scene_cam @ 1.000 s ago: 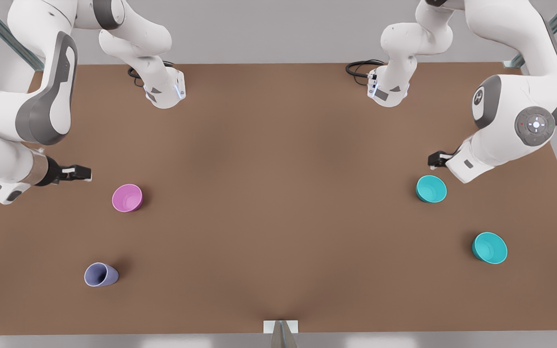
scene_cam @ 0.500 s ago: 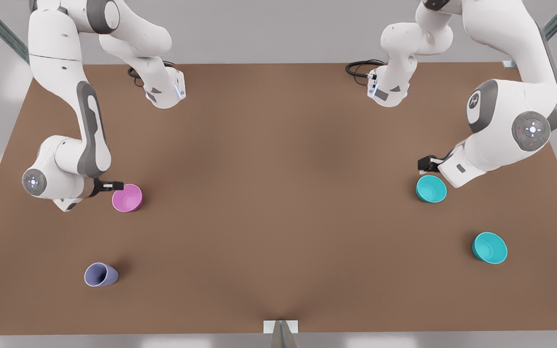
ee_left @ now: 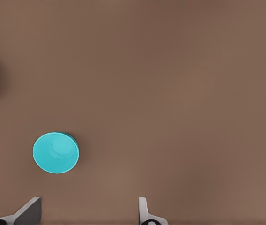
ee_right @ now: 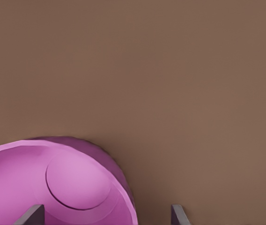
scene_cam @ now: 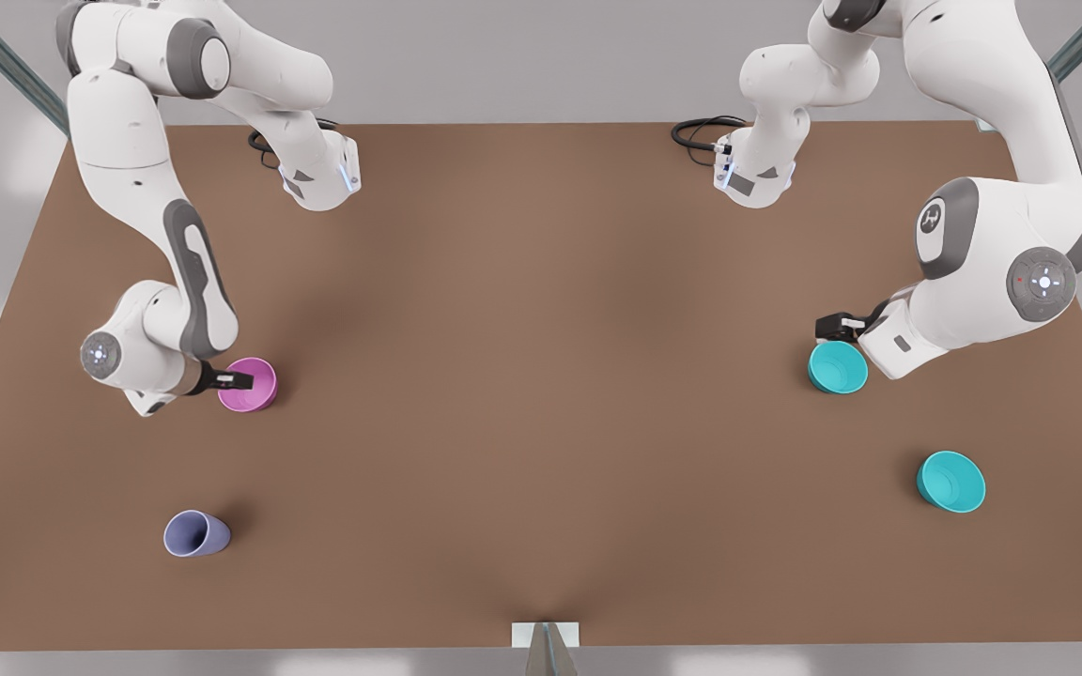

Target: Stack the blue bowl on the pink bowl

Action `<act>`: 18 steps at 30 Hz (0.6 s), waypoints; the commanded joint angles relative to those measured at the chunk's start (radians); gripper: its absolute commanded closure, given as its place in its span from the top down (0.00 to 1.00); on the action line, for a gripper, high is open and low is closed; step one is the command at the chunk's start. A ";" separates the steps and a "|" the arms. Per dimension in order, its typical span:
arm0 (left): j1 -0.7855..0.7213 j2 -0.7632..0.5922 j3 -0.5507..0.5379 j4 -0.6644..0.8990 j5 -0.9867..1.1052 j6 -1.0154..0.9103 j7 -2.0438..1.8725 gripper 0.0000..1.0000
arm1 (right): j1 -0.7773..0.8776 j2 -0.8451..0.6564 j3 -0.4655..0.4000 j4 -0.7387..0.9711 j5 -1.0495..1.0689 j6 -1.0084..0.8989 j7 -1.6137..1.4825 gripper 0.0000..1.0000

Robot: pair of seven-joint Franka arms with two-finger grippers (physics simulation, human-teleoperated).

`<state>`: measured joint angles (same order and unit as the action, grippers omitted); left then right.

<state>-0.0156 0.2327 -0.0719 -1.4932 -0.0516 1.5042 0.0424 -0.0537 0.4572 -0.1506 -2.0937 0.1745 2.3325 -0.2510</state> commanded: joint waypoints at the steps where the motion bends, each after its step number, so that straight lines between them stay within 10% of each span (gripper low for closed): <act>1: 0.000 -0.001 0.000 0.001 0.003 -0.002 0.008 1.00 | 0.000 0.014 0.002 0.000 0.048 0.024 -0.031 1.00; 3: -0.001 -0.001 0.000 0.001 0.006 -0.001 0.007 1.00 | 0.000 0.014 0.003 0.001 0.053 0.018 -0.033 0.97; 5: -0.001 -0.001 0.000 0.001 0.006 -0.001 0.007 1.00 | 0.000 0.011 0.003 0.006 0.053 0.007 -0.042 0.44; 8: -0.003 0.000 0.000 0.001 0.006 -0.001 0.007 1.00 | 0.000 0.009 0.005 0.017 0.066 -0.010 -0.045 0.21; 18: -0.001 0.000 0.000 0.001 0.006 -0.001 0.007 1.00 | 0.159 -0.058 0.212 0.182 0.212 -0.144 0.231 0.21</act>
<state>-0.0169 0.2343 -0.0719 -1.4930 -0.0466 1.5039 0.0467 0.0900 0.4119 0.0418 -1.9185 0.3486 2.2400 -0.2713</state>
